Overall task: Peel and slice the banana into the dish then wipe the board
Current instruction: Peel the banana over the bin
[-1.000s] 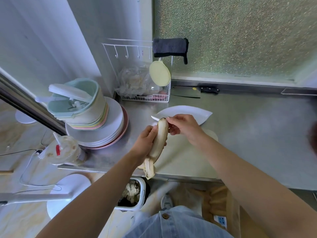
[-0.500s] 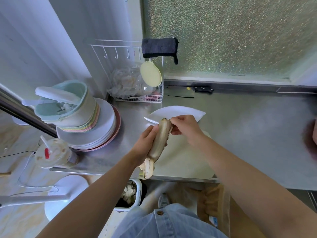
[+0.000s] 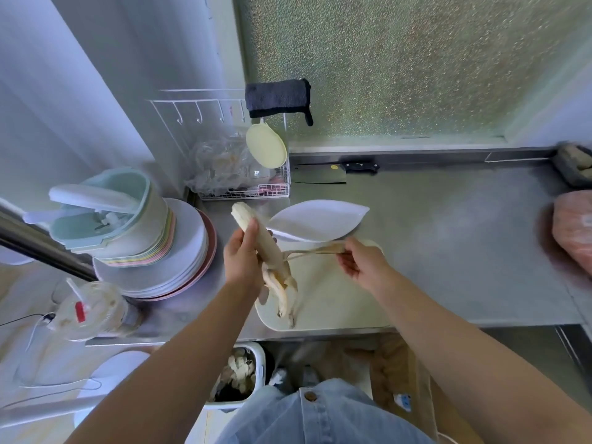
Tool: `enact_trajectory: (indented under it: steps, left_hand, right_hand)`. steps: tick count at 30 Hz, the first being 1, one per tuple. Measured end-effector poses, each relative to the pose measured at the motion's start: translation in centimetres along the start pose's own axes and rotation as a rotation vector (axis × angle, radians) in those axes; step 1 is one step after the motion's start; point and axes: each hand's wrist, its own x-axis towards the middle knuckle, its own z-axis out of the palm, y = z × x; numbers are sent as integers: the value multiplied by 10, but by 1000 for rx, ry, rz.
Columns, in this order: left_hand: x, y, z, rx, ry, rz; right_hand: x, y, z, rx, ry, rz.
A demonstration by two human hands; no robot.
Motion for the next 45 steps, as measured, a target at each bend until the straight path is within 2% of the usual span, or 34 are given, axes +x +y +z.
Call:
enact_trajectory:
  steps: [3,5,8,10,13,15,21,28,30,33,35,38,42,43,45]
  left_hand:
    - [7,13,2,-197,66,-29]
    - [10,17,3,-227,42,-70]
    - [6,16,0,-73,-99,-108]
    - [2,12,-2,95,-227,-91]
    - [-6,8,-6,307,-390,-50]
    - [-8,6,-9,366,-440,-52]
    - [-6,9,-19,472,-472,-32]
    - [0,-1,-11,704,-492,80]
    - [1,-2,-9,666,-483,115]
    - [4,1,-6,521,-453,93]
    - [8,5,-5,415,-380,78]
    - [16,13,-9,151,-234,40]
    - [24,24,-16,-110,-124,-10]
    - [24,26,-16,-123,-125,-22]
    - [21,26,-13,-103,-137,-50]
  right_hand:
    - [4,6,-19,-127,46,78]
    - [9,8,-22,-209,106,34]
    - [11,4,-10,-418,193,-277]
    - [-2,-6,8,-378,121,-447]
    - [-25,-21,41,-307,-219,-494]
    - [-31,-22,53,-346,-300,-537]
    - [-29,-23,53,-323,-297,-450]
    - [-28,-28,52,-597,-135,-636]
    - [-25,-27,53,-543,-130,-590]
    - [-19,-26,58,-229,-144,-344]
    - [-14,-24,57,-44,-120,-176]
    - [-3,-16,37,43,-14,-70]
    - [7,-4,9,-149,84,-23]
    - [9,-3,9,-180,84,-55]
    - [11,-4,15,-257,118,-261]
